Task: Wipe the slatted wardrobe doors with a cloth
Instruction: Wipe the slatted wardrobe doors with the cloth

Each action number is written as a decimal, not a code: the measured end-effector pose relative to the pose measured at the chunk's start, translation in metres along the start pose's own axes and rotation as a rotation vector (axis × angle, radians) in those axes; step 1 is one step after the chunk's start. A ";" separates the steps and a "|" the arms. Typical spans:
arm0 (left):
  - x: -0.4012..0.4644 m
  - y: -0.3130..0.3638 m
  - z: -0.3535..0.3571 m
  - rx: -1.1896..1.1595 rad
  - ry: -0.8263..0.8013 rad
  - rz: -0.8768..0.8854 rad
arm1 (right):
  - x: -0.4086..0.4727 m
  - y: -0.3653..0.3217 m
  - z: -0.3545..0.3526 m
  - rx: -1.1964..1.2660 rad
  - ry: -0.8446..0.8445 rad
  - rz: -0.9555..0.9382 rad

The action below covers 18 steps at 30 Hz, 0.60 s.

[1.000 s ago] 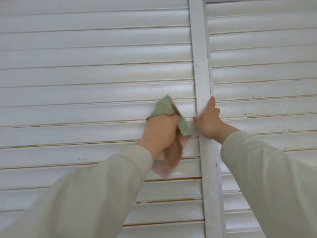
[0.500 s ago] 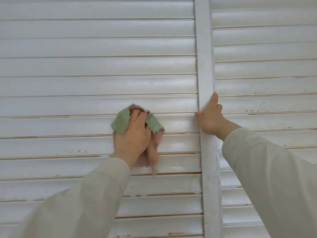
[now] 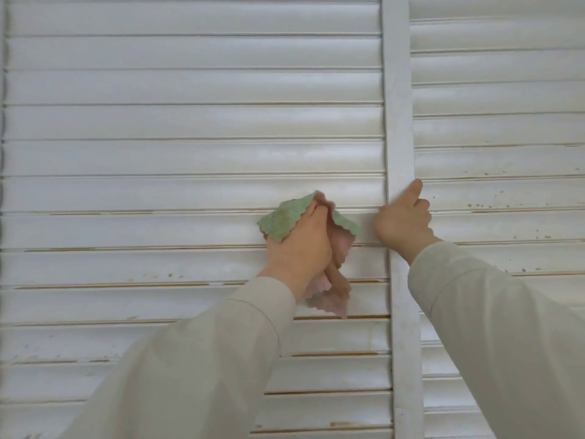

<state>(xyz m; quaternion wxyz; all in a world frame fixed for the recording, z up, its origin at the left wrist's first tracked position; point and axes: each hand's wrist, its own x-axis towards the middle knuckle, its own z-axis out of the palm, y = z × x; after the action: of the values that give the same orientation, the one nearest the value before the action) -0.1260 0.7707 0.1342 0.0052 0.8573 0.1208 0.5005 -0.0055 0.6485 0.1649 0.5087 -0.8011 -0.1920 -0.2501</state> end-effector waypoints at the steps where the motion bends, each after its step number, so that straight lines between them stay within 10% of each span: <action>1: -0.002 -0.009 -0.008 -0.008 -0.014 -0.050 | -0.004 -0.003 0.004 -0.022 0.034 0.020; 8: -0.024 -0.069 -0.059 0.041 0.073 -0.057 | -0.035 -0.034 0.026 -0.231 0.324 -0.047; 18: -0.019 -0.097 -0.061 0.129 0.123 -0.033 | -0.067 -0.169 0.064 -0.301 0.042 -0.805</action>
<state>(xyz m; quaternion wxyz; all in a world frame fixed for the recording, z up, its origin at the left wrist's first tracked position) -0.2068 0.8546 0.1359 -0.0494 0.8213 0.1669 0.5433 -0.1413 0.7719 0.2237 0.2519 -0.7224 -0.4402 -0.4700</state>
